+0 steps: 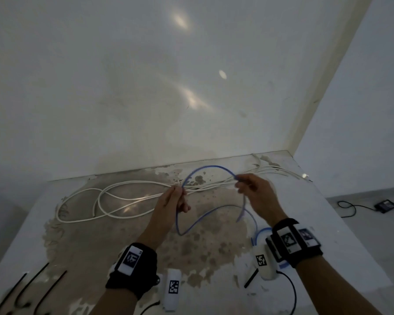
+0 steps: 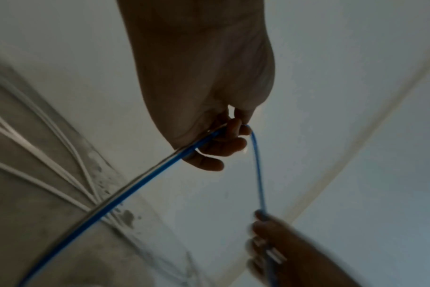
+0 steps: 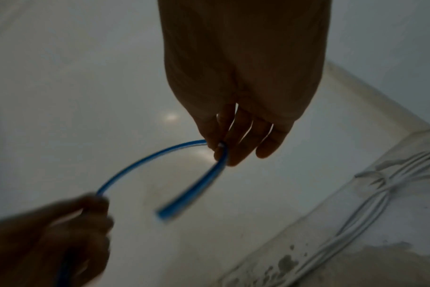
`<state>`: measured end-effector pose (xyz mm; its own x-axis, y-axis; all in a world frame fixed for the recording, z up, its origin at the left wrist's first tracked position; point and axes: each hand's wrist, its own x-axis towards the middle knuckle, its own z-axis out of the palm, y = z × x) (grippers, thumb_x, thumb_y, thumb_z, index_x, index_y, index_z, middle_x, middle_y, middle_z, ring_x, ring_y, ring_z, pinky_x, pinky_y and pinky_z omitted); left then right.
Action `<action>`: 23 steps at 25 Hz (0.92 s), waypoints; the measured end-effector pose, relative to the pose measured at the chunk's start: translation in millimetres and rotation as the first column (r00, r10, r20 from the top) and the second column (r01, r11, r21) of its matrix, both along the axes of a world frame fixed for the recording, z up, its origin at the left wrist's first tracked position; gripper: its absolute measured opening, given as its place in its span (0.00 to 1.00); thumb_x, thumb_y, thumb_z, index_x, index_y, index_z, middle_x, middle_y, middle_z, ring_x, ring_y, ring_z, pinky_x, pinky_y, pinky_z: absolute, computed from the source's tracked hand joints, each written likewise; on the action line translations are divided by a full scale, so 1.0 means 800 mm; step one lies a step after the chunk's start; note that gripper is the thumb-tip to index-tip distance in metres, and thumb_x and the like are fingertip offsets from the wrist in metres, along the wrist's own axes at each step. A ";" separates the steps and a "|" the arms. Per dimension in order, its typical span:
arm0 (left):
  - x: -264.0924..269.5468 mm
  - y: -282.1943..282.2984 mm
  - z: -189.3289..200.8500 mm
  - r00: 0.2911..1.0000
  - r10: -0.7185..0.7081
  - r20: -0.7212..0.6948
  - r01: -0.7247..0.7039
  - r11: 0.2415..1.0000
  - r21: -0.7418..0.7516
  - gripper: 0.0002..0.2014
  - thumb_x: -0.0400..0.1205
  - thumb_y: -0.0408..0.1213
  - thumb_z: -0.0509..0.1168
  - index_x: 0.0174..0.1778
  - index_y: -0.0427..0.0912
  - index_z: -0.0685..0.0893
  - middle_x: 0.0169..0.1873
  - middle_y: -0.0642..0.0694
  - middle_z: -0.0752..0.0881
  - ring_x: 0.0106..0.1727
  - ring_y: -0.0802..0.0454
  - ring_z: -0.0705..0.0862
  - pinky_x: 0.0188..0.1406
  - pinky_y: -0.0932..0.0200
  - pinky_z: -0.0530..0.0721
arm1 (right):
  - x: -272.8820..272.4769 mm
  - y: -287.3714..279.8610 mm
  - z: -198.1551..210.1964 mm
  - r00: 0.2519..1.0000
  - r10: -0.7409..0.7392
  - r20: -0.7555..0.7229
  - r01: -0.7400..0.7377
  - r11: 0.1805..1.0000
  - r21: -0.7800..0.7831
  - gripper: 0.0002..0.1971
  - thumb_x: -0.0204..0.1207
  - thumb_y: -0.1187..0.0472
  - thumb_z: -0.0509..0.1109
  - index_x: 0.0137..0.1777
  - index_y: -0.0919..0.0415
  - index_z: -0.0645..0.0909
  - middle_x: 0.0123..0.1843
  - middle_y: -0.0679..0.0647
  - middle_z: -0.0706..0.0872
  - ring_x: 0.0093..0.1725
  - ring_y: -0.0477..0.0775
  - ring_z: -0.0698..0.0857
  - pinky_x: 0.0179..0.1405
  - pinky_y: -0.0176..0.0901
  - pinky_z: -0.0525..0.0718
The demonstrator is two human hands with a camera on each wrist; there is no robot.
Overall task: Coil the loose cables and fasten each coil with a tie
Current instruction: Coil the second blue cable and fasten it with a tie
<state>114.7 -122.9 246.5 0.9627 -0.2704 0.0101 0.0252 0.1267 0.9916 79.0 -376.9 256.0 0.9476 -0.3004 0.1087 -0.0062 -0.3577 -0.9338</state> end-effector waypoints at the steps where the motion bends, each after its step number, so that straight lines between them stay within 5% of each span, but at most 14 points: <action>1: 0.000 -0.008 0.014 0.997 0.007 -0.082 -0.019 0.989 -0.143 0.17 0.91 0.35 0.50 0.40 0.38 0.79 0.22 0.53 0.70 0.22 0.55 0.73 0.33 0.58 0.80 | 0.002 0.016 -0.005 0.997 0.070 -0.041 -0.070 0.998 0.002 0.08 0.80 0.68 0.70 0.52 0.55 0.85 0.41 0.52 0.92 0.36 0.48 0.89 0.44 0.40 0.86; 5: 0.009 -0.019 0.058 0.977 0.026 -0.210 -0.113 0.902 -0.416 0.15 0.91 0.38 0.49 0.45 0.39 0.78 0.22 0.53 0.66 0.20 0.59 0.63 0.23 0.64 0.66 | -0.007 0.076 -0.004 0.936 0.216 -0.279 -0.136 0.950 0.280 0.08 0.84 0.63 0.67 0.58 0.63 0.84 0.43 0.56 0.92 0.34 0.52 0.89 0.34 0.43 0.86; 9: 0.011 -0.008 0.062 0.952 0.012 -0.307 -0.188 0.813 -0.551 0.16 0.91 0.40 0.48 0.40 0.43 0.75 0.20 0.54 0.63 0.19 0.59 0.60 0.21 0.64 0.64 | -0.018 0.117 0.008 0.840 0.395 -0.372 -0.066 0.755 0.652 0.11 0.85 0.58 0.67 0.62 0.62 0.84 0.46 0.59 0.90 0.38 0.55 0.90 0.35 0.45 0.88; 14: 0.001 0.003 0.059 0.949 0.004 -0.315 -0.211 0.750 -0.627 0.16 0.86 0.39 0.49 0.32 0.45 0.70 0.21 0.53 0.61 0.21 0.57 0.59 0.26 0.60 0.61 | -0.012 0.125 0.015 0.847 0.387 -0.365 -0.058 0.749 0.660 0.10 0.85 0.56 0.66 0.56 0.61 0.86 0.54 0.60 0.83 0.40 0.59 0.88 0.40 0.47 0.90; 18: -0.001 0.012 0.059 0.950 0.008 -0.312 -0.202 0.777 -0.596 0.16 0.85 0.38 0.48 0.30 0.45 0.68 0.20 0.53 0.60 0.21 0.56 0.59 0.26 0.59 0.61 | -0.007 0.121 0.016 0.941 0.169 -0.293 -0.090 0.960 0.267 0.11 0.84 0.55 0.67 0.49 0.58 0.90 0.39 0.59 0.81 0.31 0.52 0.76 0.29 0.42 0.78; 19: -0.001 0.012 0.059 0.949 0.009 -0.314 -0.199 0.791 -0.579 0.16 0.86 0.38 0.48 0.31 0.45 0.68 0.20 0.53 0.60 0.21 0.56 0.60 0.26 0.59 0.62 | -0.005 0.117 0.015 0.960 0.134 -0.247 -0.046 0.943 0.331 0.11 0.84 0.58 0.66 0.48 0.61 0.89 0.35 0.59 0.78 0.28 0.51 0.74 0.27 0.42 0.75; 21: -0.005 0.010 0.062 0.944 0.005 -0.330 -0.200 0.805 -0.559 0.15 0.87 0.39 0.49 0.33 0.44 0.71 0.21 0.52 0.62 0.22 0.56 0.63 0.28 0.59 0.65 | -0.003 0.115 0.019 0.966 0.145 -0.215 0.022 0.779 0.626 0.10 0.84 0.62 0.66 0.48 0.66 0.86 0.30 0.56 0.77 0.26 0.50 0.76 0.26 0.41 0.79; 23: -0.010 0.002 0.067 0.940 -0.002 -0.342 -0.204 0.799 -0.566 0.15 0.88 0.39 0.50 0.36 0.42 0.74 0.24 0.50 0.67 0.26 0.54 0.71 0.35 0.57 0.71 | -0.002 0.117 0.019 0.953 0.168 -0.252 0.067 0.694 0.717 0.08 0.84 0.63 0.65 0.49 0.66 0.84 0.29 0.52 0.80 0.26 0.49 0.81 0.26 0.40 0.81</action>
<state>107.0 -121.5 299.7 0.9626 -0.2121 -0.1688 0.2701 0.6976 0.6636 77.6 -283.1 271.0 0.9151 -0.1253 -0.3832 -0.3055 0.4049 -0.8618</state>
